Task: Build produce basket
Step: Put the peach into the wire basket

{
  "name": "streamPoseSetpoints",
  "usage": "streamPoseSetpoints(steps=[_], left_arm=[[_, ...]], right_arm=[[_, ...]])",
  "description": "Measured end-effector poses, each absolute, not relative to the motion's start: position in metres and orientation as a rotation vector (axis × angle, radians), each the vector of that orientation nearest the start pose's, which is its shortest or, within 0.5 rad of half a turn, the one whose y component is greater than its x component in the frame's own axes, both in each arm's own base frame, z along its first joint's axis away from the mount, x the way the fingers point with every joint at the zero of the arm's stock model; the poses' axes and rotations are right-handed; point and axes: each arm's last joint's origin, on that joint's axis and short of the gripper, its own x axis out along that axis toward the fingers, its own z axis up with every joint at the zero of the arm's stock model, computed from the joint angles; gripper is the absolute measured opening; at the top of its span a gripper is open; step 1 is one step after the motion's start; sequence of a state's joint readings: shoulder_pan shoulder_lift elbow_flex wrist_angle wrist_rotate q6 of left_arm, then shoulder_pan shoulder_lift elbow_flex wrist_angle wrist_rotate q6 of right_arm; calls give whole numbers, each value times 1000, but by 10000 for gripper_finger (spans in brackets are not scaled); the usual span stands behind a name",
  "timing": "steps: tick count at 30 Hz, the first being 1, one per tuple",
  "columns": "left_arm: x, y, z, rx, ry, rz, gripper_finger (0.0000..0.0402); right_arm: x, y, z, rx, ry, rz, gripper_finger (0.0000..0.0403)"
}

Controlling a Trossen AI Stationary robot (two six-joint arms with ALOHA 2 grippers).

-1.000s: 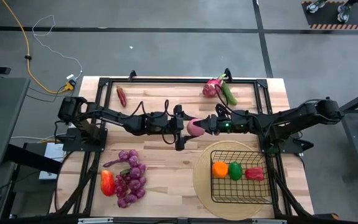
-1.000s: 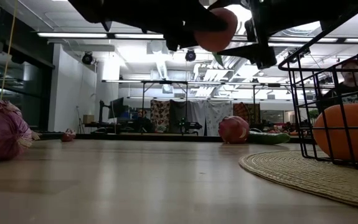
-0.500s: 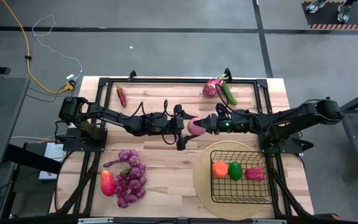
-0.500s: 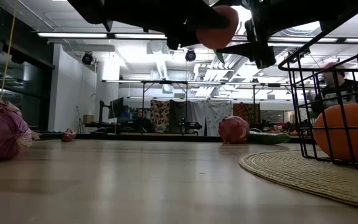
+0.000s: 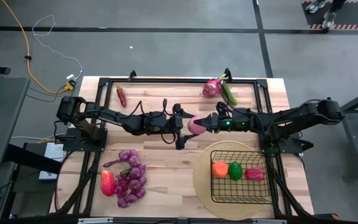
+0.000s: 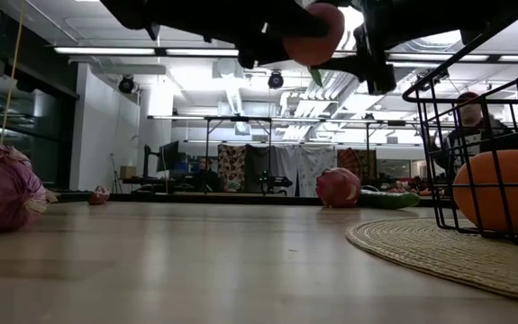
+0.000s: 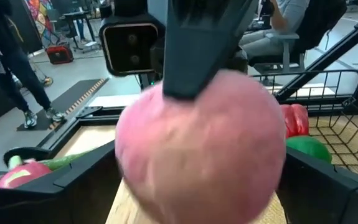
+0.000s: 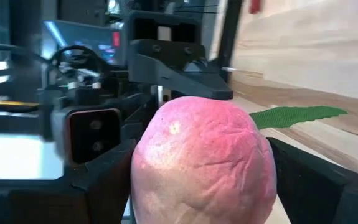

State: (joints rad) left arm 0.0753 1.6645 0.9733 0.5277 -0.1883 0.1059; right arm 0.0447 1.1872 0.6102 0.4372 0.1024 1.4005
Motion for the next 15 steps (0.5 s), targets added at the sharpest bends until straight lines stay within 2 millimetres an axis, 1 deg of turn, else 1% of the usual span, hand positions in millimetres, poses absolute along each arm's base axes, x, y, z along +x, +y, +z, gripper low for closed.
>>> streamPoseSetpoints(steps=[5, 8, 11, 15], left_arm=[[344, 35, 263, 113, 247, 276, 357], [321, 38, 280, 110, 311, 297, 357], [294, 41, 298, 44, 348, 340, 358], [257, 44, 331, -116, 240, 345, 358]], right_arm=[[244, -2, 265, 1319, 58, -101, 317], [233, -8, 273, 1261, 46, -109, 316], [220, -15, 283, 1181, 5, -125, 316], [204, -20, 297, 1059, -61, -117, 316]])
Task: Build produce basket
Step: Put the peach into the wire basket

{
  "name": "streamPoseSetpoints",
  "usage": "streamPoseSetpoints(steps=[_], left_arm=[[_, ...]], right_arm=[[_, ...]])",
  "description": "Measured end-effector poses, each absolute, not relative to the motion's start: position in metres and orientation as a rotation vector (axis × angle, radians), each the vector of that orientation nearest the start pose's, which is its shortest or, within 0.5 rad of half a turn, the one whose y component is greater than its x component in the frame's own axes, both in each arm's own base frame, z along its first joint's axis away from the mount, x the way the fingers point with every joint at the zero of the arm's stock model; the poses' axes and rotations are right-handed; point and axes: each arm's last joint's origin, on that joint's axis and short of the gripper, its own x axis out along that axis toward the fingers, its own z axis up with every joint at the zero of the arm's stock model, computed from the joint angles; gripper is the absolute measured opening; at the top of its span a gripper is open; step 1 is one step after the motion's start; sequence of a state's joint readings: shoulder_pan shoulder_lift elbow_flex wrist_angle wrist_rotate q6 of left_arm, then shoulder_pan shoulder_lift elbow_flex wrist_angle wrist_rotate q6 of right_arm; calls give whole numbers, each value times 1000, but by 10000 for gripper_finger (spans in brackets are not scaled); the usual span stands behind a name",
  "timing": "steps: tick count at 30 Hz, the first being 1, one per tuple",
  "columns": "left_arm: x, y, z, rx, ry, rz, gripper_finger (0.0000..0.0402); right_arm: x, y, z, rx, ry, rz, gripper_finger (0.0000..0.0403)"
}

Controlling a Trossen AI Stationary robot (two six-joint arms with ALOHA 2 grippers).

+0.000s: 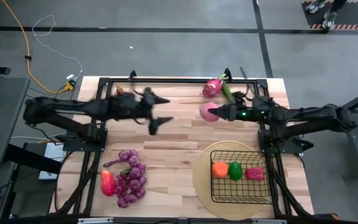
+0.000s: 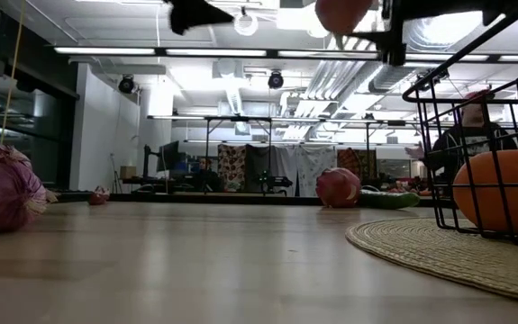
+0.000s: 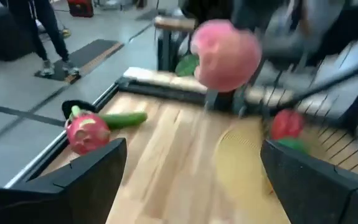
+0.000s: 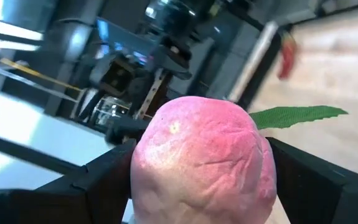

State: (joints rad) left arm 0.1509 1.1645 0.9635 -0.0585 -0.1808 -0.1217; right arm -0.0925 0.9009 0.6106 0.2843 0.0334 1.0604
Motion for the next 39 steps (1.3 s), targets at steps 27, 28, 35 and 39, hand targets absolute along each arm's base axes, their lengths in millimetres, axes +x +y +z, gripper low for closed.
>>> streamPoseSetpoints(steps=[27, 28, 35, 39], left_arm=[[168, 30, 346, -445, -308, 171, 358], [168, 30, 346, -443, -307, 171, 358], [167, 31, 346, -414, -305, 207, 358], [167, 32, 345, -378, -301, 234, 358]], right_arm=[[182, -18, 328, 685, -264, -17, 316], [182, -18, 329, 693, -255, -12, 316], [182, -1, 368, 699, 58, 30, 316], [179, 21, 381, 757, 389, 27, 316]])
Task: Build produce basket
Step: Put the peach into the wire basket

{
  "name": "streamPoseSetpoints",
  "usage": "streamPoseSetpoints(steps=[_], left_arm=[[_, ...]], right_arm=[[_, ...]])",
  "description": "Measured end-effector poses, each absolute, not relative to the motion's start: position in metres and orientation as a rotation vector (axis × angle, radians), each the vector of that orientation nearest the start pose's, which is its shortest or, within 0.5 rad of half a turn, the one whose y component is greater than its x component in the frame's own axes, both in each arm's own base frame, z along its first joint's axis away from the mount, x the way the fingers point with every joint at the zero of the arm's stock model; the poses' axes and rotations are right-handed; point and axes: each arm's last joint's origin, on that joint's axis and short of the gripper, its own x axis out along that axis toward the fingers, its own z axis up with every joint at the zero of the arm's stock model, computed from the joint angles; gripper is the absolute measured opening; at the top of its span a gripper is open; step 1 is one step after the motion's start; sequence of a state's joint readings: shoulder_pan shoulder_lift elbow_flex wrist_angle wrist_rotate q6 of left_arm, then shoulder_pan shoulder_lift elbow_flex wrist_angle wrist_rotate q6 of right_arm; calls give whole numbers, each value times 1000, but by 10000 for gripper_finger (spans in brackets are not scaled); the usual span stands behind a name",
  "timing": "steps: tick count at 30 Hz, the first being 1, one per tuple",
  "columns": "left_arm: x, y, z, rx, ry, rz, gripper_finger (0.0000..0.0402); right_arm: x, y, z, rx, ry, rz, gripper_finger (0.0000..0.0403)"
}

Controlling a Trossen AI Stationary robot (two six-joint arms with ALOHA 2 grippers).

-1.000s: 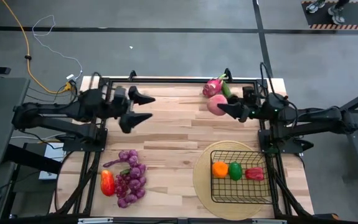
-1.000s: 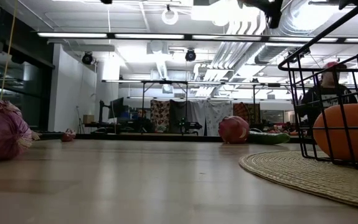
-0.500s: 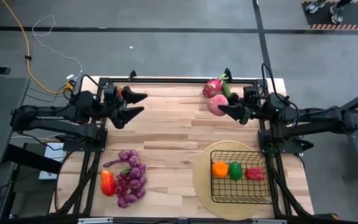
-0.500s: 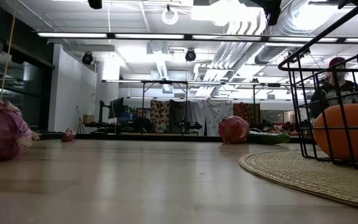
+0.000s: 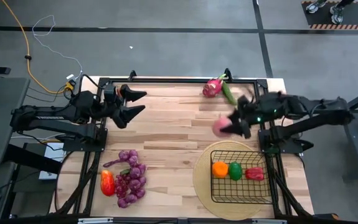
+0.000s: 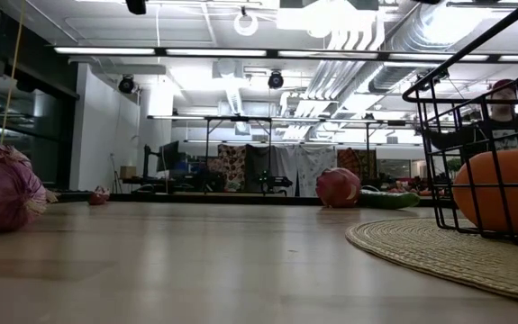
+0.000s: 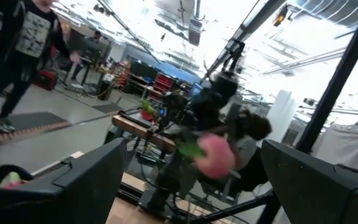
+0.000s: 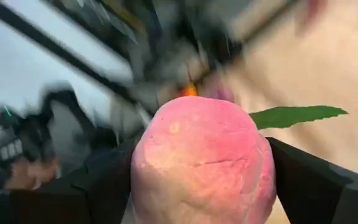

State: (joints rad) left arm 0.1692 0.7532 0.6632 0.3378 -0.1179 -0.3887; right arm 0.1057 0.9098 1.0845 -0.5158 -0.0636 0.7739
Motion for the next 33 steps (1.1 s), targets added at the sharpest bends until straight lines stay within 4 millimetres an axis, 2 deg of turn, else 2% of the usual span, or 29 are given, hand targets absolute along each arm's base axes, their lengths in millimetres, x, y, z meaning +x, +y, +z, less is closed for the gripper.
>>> streamPoseSetpoints(steps=[4, 9, 13, 18, 23, 26, 33], left_arm=[[167, 33, 345, -373, -300, 260, 358], [167, 33, 345, -373, -300, 255, 358], [167, 33, 345, -372, -299, 253, 358], [167, 33, 345, -361, -298, 254, 358], [167, 33, 345, -355, -297, 255, 358], [167, 33, 345, -355, -297, 255, 358], [167, 33, 345, -354, -297, 254, 358]], right_arm=[[175, 51, 369, 892, 707, -2, 316], [170, 99, 335, 1060, 1025, -57, 316], [161, 137, 309, 1184, 1201, -149, 316], [150, 171, 277, 1309, 1345, -403, 316], [150, 189, 244, 1354, 1382, -668, 316], [154, 195, 229, 1317, 1385, -766, 316], [157, 200, 204, 1247, 1427, -963, 316]])
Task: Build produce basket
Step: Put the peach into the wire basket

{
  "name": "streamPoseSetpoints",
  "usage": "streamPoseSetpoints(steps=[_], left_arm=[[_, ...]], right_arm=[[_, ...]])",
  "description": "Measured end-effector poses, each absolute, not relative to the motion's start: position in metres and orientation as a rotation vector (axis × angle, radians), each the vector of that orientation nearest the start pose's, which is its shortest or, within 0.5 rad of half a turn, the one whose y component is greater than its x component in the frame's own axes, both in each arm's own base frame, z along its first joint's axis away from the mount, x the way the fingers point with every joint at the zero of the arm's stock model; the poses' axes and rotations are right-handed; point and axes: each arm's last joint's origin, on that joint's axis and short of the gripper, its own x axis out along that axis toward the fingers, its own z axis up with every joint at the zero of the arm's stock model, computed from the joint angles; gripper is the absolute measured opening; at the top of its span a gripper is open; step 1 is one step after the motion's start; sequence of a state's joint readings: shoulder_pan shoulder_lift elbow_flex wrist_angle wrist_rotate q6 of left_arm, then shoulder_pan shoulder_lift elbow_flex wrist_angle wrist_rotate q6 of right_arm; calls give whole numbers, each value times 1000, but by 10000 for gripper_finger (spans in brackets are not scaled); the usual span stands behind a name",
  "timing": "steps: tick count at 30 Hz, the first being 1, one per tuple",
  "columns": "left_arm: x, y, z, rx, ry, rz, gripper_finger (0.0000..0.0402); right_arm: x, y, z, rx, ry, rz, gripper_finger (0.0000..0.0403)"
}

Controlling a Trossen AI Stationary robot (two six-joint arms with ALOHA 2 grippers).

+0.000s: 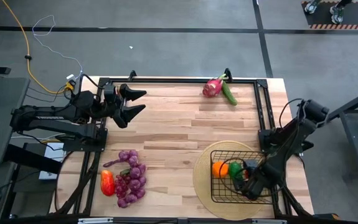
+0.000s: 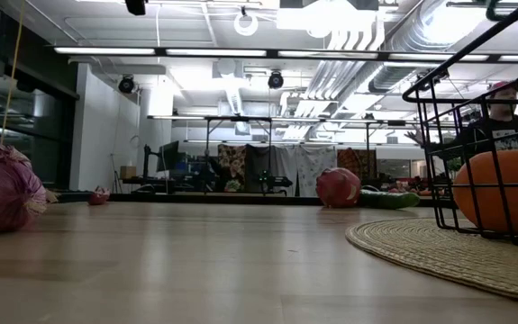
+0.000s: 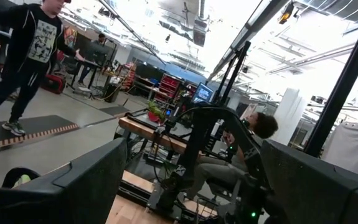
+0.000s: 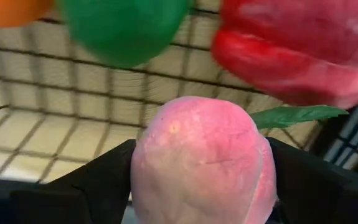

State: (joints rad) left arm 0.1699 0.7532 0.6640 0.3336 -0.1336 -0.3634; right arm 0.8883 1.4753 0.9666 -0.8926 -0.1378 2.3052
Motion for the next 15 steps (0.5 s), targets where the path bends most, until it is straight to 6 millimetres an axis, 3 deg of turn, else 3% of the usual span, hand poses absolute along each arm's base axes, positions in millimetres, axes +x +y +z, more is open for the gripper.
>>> streamPoseSetpoints(steps=[15], left_arm=[[167, 33, 345, -355, -299, 260, 358]], right_arm=[[153, 195, 199, 1137, 1452, -1035, 316]])
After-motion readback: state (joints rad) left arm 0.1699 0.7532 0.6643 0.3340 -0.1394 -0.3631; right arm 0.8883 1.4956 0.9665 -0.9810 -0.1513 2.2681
